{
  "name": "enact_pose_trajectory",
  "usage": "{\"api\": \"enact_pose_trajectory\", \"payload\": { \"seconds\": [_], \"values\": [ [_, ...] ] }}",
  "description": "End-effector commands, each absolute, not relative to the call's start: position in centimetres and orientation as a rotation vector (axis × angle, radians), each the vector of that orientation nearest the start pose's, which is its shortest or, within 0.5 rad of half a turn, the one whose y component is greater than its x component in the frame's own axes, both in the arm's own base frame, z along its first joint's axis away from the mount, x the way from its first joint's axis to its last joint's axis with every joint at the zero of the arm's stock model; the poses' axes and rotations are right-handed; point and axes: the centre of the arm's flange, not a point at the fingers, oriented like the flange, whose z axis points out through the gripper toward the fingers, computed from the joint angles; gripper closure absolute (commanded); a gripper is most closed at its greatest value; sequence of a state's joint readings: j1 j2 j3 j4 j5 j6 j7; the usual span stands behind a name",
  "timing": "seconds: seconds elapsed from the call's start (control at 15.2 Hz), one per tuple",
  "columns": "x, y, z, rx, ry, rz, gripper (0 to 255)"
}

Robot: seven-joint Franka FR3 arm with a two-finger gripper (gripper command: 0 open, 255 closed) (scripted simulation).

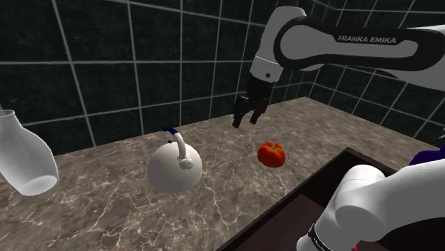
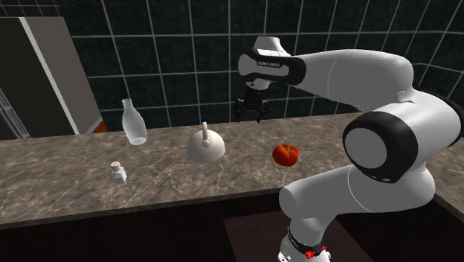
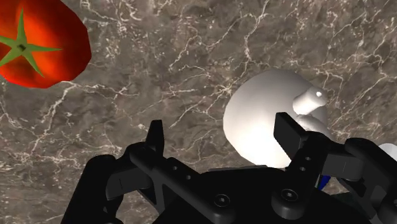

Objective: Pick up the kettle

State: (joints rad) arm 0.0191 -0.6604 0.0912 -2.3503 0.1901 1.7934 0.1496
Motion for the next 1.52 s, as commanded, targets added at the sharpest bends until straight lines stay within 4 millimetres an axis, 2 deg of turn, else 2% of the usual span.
{"api": "enact_pose_trajectory", "payload": {
  "seconds": [0.0, 0.92, 0.99, 1.45],
  "values": [
    [37.5, 8.4, 57.2, -2.994, 0.135, -0.135, 0],
    [48.6, 23.1, 55.7, -3.012, 0.153, -0.176, 0],
    [48.9, 23.5, 55.6, -3.012, 0.153, -0.177, 0],
    [48.9, 23.5, 51.6, -3.012, 0.153, -0.177, 0]
  ]
}}
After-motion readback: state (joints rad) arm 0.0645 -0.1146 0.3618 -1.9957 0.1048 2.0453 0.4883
